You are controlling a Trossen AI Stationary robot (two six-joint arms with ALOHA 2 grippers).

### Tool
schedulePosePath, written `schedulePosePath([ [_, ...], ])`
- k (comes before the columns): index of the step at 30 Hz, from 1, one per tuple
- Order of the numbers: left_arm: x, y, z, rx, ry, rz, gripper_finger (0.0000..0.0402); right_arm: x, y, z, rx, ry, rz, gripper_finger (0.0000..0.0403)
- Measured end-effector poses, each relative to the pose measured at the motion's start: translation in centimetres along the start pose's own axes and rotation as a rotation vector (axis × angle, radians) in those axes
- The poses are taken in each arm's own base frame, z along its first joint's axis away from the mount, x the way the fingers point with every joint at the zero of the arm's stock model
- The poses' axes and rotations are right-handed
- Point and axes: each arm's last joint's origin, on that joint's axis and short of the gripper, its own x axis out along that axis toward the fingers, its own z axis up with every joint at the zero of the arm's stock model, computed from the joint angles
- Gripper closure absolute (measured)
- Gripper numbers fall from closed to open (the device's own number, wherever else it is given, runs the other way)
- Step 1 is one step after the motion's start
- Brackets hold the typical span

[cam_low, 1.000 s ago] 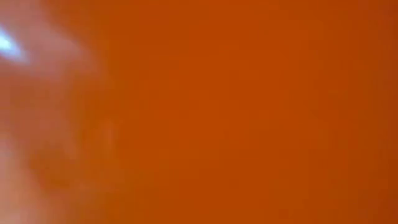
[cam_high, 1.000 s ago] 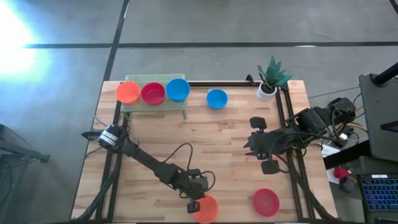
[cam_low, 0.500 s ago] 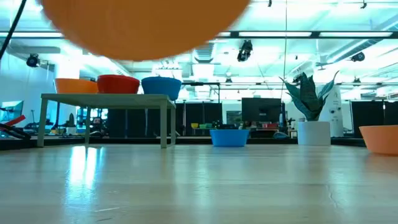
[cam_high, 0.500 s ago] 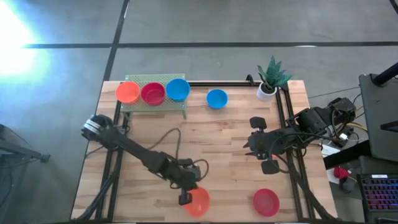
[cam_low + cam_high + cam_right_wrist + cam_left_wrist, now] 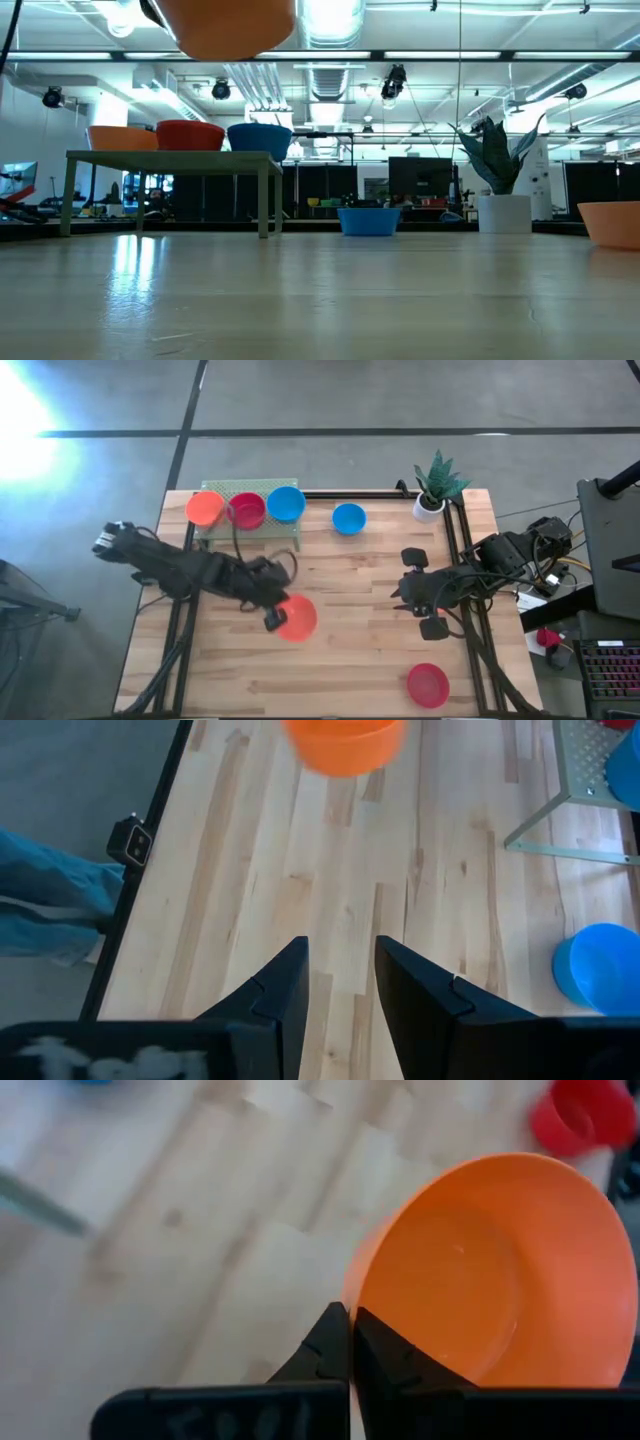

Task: Pick & Place Mini bowls
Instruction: Stack the bottom orange bowl on top of the other orange bowl on the shelf

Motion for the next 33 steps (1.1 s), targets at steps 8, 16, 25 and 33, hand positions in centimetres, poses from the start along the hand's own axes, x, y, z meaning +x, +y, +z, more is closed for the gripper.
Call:
schedulePosePath([
  [8, -3.8, 4.3, 1.4, -0.154, -0.124, 0.086, 0.0401, 0.0, 0.1, 0.2, 0.002, -0.021, 0.006, 0.0291],
  [16, -7.9, 9.3, 1.9, -0.341, -0.274, 0.196, 0.0401, 0.0, -0.1, 0.3, 0.006, -0.037, -0.054, 0.0291],
  [25, -11.6, 14.4, 0.1, -0.514, -0.296, 0.391, 0.0401, 0.0, -0.1, 0.6, 0.015, -0.073, -0.067, 0.0291],
  [33, -13.9, 16.9, -1.8, -0.654, -0.313, 0.539, 0.0401, 0.0, -0.1, 0.8, 0.02, -0.094, -0.073, 0.0291],
])
